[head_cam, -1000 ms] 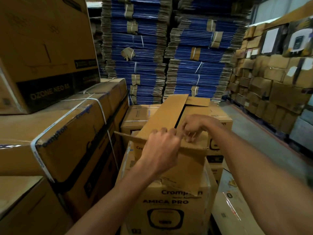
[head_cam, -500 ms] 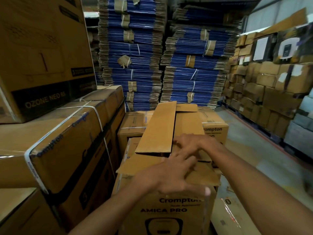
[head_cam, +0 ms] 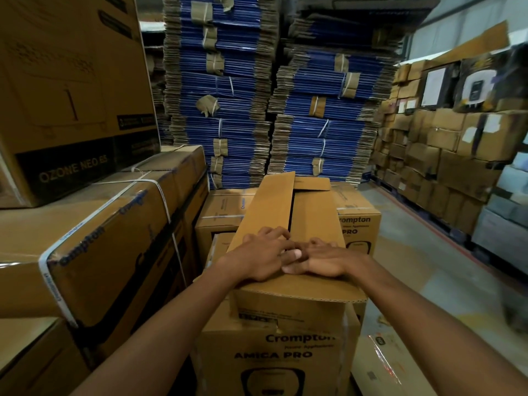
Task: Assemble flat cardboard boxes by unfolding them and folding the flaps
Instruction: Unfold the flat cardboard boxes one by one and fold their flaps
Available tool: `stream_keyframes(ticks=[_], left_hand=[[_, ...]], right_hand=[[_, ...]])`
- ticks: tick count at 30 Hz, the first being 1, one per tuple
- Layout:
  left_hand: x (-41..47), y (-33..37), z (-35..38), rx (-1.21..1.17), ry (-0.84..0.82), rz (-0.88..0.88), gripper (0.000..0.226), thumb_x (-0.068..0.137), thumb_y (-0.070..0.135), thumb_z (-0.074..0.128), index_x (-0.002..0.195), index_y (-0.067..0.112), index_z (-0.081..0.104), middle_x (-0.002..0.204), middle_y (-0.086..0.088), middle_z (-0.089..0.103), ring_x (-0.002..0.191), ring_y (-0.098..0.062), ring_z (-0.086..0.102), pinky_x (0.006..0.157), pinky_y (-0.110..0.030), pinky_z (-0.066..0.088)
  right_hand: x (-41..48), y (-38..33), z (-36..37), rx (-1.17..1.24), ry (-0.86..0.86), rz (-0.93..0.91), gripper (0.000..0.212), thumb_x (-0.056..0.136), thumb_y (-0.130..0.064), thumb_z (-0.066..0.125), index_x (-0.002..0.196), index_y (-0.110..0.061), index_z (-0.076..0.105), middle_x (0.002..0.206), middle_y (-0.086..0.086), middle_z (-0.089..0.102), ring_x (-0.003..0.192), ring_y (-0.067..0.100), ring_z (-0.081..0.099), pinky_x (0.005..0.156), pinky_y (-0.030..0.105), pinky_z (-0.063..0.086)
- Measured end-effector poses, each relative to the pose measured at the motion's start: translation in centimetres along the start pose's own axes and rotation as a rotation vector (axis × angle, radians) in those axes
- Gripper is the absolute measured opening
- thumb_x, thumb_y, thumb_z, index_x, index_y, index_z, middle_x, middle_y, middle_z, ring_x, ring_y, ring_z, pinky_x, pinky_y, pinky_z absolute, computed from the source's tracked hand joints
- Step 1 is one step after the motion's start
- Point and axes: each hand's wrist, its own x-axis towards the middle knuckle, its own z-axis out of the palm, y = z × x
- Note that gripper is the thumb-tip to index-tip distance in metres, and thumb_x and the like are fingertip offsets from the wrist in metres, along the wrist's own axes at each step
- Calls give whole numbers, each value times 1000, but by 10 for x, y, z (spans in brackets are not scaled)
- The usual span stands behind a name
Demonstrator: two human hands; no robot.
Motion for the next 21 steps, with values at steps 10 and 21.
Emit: stream_keyframes(ticks=[10,21], left_hand=[[5,-16,-24,310,485,19,24,99,33,57,115,16,63,128,-5,56,119,-22,50,98,-39,45],[-28,-91,-41,-237,650,-540,10,104,21,48,104,16,56,96,-5,63,83,-22,61,79,-46,58]], right_hand=[[-6,-3,7,-22,-34,-31,71,84,-85,37,148,-55,38,170,-8,2,156,27,-8,120,55,-2],[-14,6,1,-80,24,-91,66,87,-83,40,143,-51,45,164,-9,18,150,20,17,117,50,16]])
